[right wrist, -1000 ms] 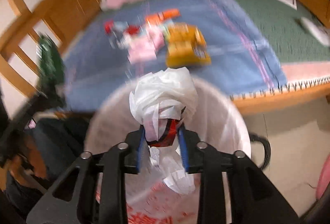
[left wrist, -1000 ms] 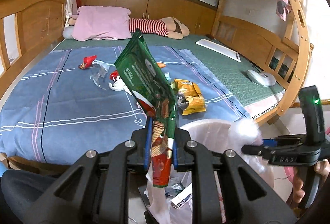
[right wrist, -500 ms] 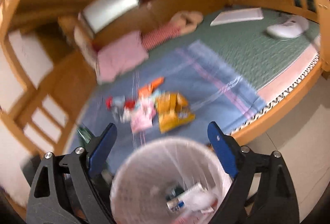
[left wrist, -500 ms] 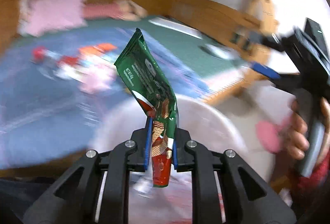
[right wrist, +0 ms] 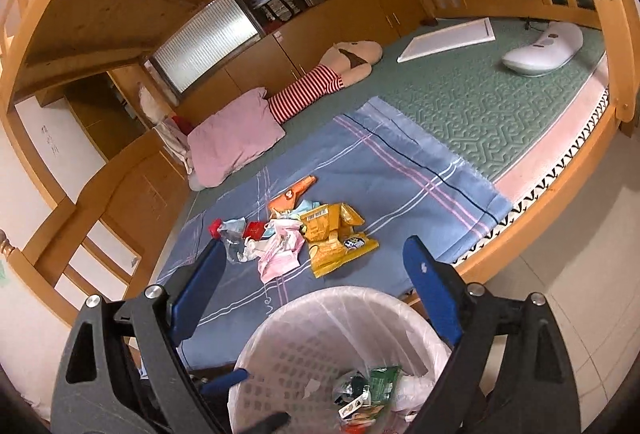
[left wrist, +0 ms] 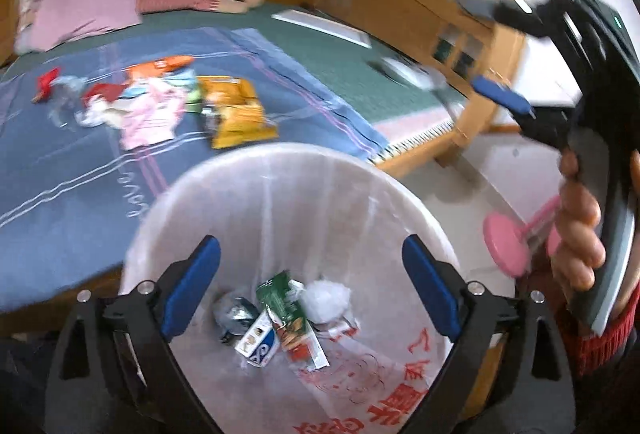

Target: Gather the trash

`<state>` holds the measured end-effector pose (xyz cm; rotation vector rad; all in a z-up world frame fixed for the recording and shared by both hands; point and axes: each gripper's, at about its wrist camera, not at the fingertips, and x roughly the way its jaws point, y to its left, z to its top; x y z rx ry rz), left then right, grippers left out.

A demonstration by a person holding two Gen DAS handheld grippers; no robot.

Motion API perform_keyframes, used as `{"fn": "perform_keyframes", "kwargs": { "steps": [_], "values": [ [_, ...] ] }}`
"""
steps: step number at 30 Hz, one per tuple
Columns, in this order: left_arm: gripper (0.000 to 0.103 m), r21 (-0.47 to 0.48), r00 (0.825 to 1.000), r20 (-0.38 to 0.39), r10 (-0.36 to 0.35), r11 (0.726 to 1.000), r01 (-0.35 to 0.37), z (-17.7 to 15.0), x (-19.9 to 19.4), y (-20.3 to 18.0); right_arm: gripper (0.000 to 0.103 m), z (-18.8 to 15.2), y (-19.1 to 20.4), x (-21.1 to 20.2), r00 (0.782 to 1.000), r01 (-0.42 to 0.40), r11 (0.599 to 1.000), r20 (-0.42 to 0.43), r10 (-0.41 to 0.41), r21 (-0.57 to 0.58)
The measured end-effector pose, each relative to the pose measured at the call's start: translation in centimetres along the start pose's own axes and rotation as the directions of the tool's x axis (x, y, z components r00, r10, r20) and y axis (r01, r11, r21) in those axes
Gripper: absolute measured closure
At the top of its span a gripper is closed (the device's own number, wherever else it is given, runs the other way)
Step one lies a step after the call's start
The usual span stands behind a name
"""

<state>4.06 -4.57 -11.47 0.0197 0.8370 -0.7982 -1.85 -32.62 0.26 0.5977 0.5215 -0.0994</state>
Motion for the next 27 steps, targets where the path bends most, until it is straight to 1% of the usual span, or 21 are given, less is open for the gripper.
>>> {"fn": "perform_keyframes", "kwargs": {
  "steps": [2,3,4,5,6,8,10,13,16,20,23,27],
  "values": [
    [0.011,-0.044,0.997,0.029,0.067,0.997,-0.065,0.5,-0.4,1.0,0.015,-0.1,0.1,0.2,1.0,0.002,1.0,-0.004,-0.002,-0.003],
    [0.011,-0.061,0.993,0.046,0.11,0.992,-0.107,0.6,-0.6,1.4,0.015,-0.2,0.2,0.2,1.0,0.004,1.0,-0.007,-0.004,-0.005],
    [0.011,-0.086,0.981,0.071,0.182,0.981,-0.176,0.8,-1.0,2.1,0.015,-0.2,0.2,0.3,1.0,0.007,1.0,-0.012,-0.007,-0.009],
    [0.011,-0.103,0.97,0.085,0.226,0.971,-0.217,0.9,-1.3,2.5,0.014,-0.3,0.3,0.5,1.0,0.009,1.0,-0.019,-0.009,-0.013],
    [0.011,-0.128,0.955,0.099,0.278,0.956,-0.265,1.0,-1.7,3.1,0.013,-0.4,0.3,0.7,1.0,0.011,1.0,-0.029,-0.012,-0.018],
    [0.011,-0.172,0.935,0.108,0.338,0.933,-0.317,1.3,-2.3,4.2,0.012,-0.7,0.4,1.0,0.999,0.013,1.0,-0.038,-0.014,-0.021],
    [0.011,-0.222,0.919,0.109,0.379,0.91,-0.349,1.4,-2.9,5.3,0.012,-0.9,0.4,1.4,0.999,0.013,1.0,-0.051,-0.014,-0.021],
    [0.01,-0.276,0.907,0.097,0.41,0.886,-0.372,1.5,-3.1,6.6,0.012,-1.1,0.5,1.8,0.998,0.014,1.0,-0.065,-0.015,-0.024],
    [0.01,-0.306,0.885,0.077,0.46,0.856,-0.418,1.5,-3.2,7.7,0.012,-1.2,0.7,2.0,0.997,0.018,0.999,-0.073,-0.02,-0.032],
    [0.01,-0.344,0.87,0.059,0.49,0.828,-0.443,1.0,-3.7,8.8,0.012,-1.4,0.7,2.3,0.996,0.022,0.999,-0.081,-0.025,-0.038],
    [0.01,-0.359,0.861,0.057,0.505,0.815,-0.454,0.9,-3.9,9.1,0.012,-1.5,0.8,2.4,0.996,0.026,0.999,-0.087,-0.029,-0.043],
    [0.01,-0.352,0.852,0.051,0.52,0.808,-0.472,0.8,-3.8,8.9,0.012,-1.7,0.8,2.8,0.994,0.035,0.998,-0.1,-0.04,-0.055]
  ]
}}
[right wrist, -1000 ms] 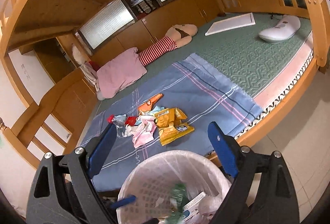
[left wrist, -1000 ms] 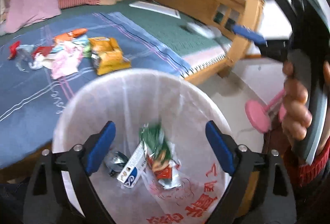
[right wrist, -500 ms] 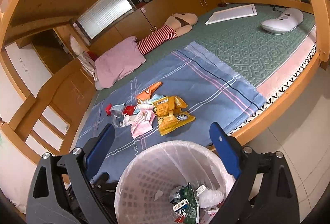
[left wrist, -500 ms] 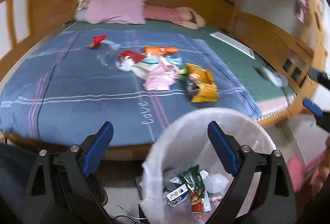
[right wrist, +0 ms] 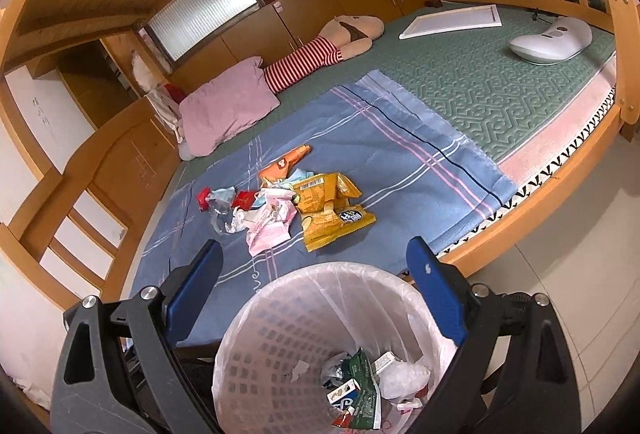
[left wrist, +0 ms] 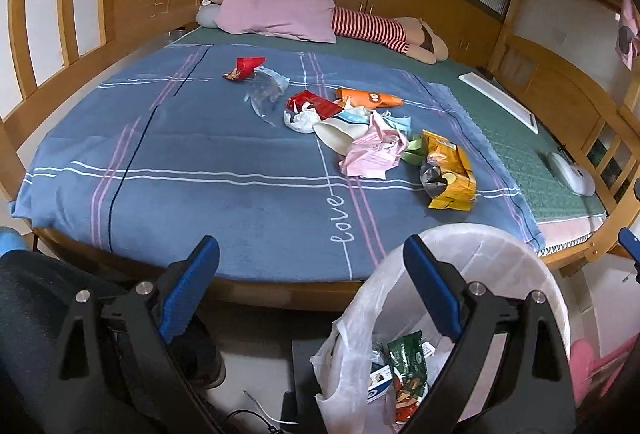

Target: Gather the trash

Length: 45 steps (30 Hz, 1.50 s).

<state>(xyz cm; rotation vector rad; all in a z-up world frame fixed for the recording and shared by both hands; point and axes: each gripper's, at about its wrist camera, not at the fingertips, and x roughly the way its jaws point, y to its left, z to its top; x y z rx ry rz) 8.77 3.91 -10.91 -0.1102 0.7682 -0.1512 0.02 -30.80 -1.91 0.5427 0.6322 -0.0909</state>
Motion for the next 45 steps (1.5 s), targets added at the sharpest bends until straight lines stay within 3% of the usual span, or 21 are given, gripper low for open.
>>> {"fn": "perform_keyframes", "kwargs": {
  "steps": [37,45],
  "values": [
    [0.01,0.002,0.999,-0.002,0.049,0.999,-0.049,0.0,0.6,0.6,0.012,-0.7,0.1,1.6,0.999,0.013,1.0,-0.05,-0.013,-0.006],
    [0.01,-0.023,0.998,-0.013,0.062,0.998,-0.062,0.4,1.0,1.4,0.012,1.9,-0.5,3.4,0.997,0.06,0.998,-0.05,-0.06,-0.01]
  ]
}}
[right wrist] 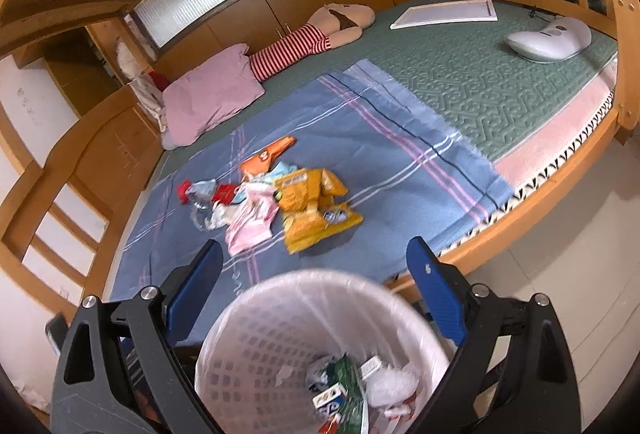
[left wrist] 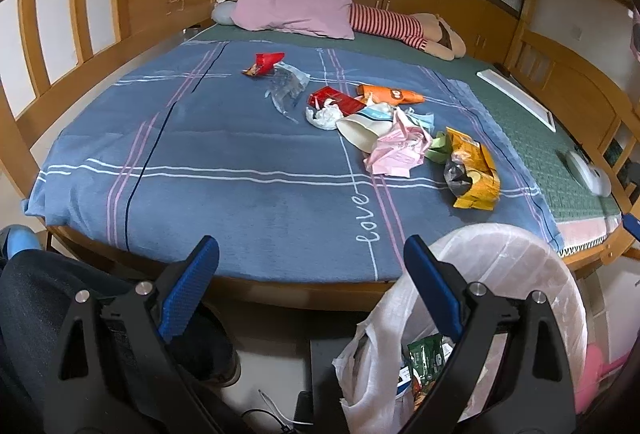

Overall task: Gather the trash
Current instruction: 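Reach the right tool to the yellow chip bag and grasp it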

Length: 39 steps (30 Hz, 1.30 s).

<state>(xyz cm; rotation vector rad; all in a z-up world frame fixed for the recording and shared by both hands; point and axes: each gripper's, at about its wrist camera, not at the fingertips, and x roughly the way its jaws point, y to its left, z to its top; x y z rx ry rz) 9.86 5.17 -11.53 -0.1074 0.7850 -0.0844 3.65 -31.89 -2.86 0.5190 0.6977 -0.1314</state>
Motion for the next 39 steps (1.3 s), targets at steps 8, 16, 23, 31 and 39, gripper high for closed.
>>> {"fn": "perform_keyframes", "kwargs": {
  "steps": [8,16,23,31,39],
  "values": [
    [0.01,-0.007,1.0,-0.002,0.012,1.0,-0.012,0.2,0.2,0.5,0.012,5.6,0.1,9.2,0.984,0.031,0.999,-0.177,-0.035,-0.025],
    [0.01,-0.046,1.0,-0.025,-0.017,0.999,0.016,1.4,1.5,3.0,0.012,7.8,-1.1,15.0,0.957,0.082,0.993,-0.286,-0.055,0.083],
    [0.01,-0.096,0.997,-0.07,0.021,0.995,-0.028,0.7,3.6,5.1,0.012,6.2,2.2,20.2,0.902,0.044,0.999,-0.428,-0.05,-0.024],
    [0.009,-0.057,0.997,-0.058,0.044,0.997,-0.047,0.0,4.3,5.3,0.013,3.3,5.0,27.3,0.802,0.171,0.946,-0.519,-0.296,-0.276],
    [0.009,-0.04,0.998,-0.052,0.046,0.998,-0.048,-0.2,4.4,4.9,0.063,2.2,6.1,26.7,0.834,0.126,0.956,-0.493,-0.246,-0.264]
  ]
}}
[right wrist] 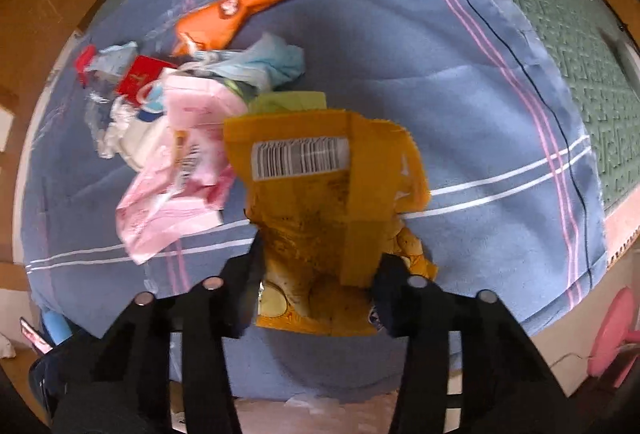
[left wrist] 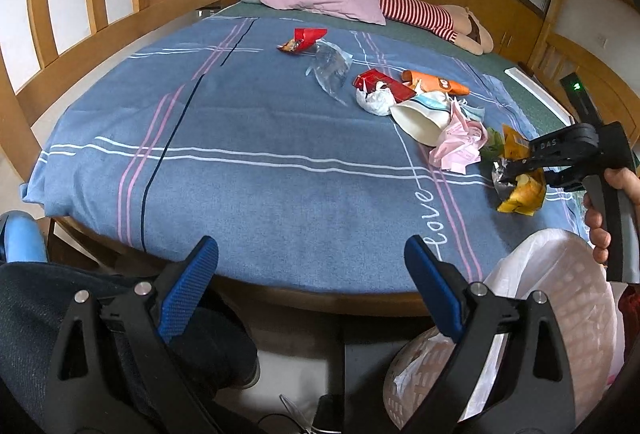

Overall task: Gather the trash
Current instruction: 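Reach the right tool to the yellow chip bag and grasp it, then lift the chip bag with the right tool while left grasps the pink plastic bag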

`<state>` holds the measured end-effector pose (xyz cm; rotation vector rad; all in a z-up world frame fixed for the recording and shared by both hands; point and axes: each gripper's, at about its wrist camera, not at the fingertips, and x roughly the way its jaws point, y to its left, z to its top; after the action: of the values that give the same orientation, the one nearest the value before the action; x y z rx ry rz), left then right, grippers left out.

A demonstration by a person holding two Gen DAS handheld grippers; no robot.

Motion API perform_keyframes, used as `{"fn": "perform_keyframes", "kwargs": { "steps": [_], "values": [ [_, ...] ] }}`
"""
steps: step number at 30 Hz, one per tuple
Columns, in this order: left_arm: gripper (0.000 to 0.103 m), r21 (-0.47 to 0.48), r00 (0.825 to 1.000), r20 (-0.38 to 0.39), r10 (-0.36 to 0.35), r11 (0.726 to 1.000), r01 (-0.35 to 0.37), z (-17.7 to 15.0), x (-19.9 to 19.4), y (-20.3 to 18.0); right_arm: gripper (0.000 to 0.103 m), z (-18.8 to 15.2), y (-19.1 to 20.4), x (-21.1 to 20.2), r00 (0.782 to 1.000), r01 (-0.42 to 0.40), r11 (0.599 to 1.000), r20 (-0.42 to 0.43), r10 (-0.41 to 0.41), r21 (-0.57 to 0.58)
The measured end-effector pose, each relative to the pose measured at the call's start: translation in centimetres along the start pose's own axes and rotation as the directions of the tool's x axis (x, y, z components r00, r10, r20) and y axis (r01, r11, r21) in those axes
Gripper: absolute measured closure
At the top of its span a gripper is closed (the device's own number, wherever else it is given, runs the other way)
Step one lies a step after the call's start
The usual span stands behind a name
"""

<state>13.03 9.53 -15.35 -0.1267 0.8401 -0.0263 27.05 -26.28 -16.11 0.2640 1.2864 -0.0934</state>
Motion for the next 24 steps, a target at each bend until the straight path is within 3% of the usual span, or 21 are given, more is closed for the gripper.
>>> {"fn": "perform_keyframes", "kwargs": {
  "steps": [4,8,11,13,14,20,24],
  "values": [
    [0.009,-0.01,1.0,-0.001,0.001,1.0,-0.001,0.0,0.0,0.3,0.067,-0.8,0.0,-1.8,0.996,-0.061,0.998,0.064,0.059,0.022],
    [0.009,-0.03,1.0,-0.011,0.0,1.0,0.0,0.1,0.1,0.7,0.068,-2.1,-0.3,-5.2,0.976,-0.156,0.987,0.158,0.147,0.046],
    [0.009,-0.047,1.0,-0.015,0.0,0.999,-0.001,0.1,0.2,1.0,0.068,-3.5,-0.7,-8.3,0.944,-0.263,0.964,0.222,0.246,0.049],
    [0.009,-0.055,1.0,-0.017,-0.001,0.999,0.0,0.1,0.2,1.2,0.068,-4.4,-0.6,-10.3,0.913,-0.328,0.945,0.264,0.312,0.018],
    [0.009,-0.057,1.0,-0.018,-0.002,0.998,0.001,0.1,0.2,1.2,0.068,-5.6,-0.8,-12.1,0.886,-0.356,0.934,0.311,0.342,-0.013],
    [0.009,-0.134,0.998,-0.034,-0.046,0.99,0.041,1.0,0.7,2.3,0.067,-9.1,-2.7,-16.6,0.809,-0.432,0.9,0.417,0.414,-0.057],
    [0.009,-0.15,0.996,-0.056,-0.07,0.987,0.061,3.1,2.2,1.5,0.067,-11.6,-4.4,-17.8,0.793,-0.408,0.91,0.467,0.391,-0.069]
  ]
}}
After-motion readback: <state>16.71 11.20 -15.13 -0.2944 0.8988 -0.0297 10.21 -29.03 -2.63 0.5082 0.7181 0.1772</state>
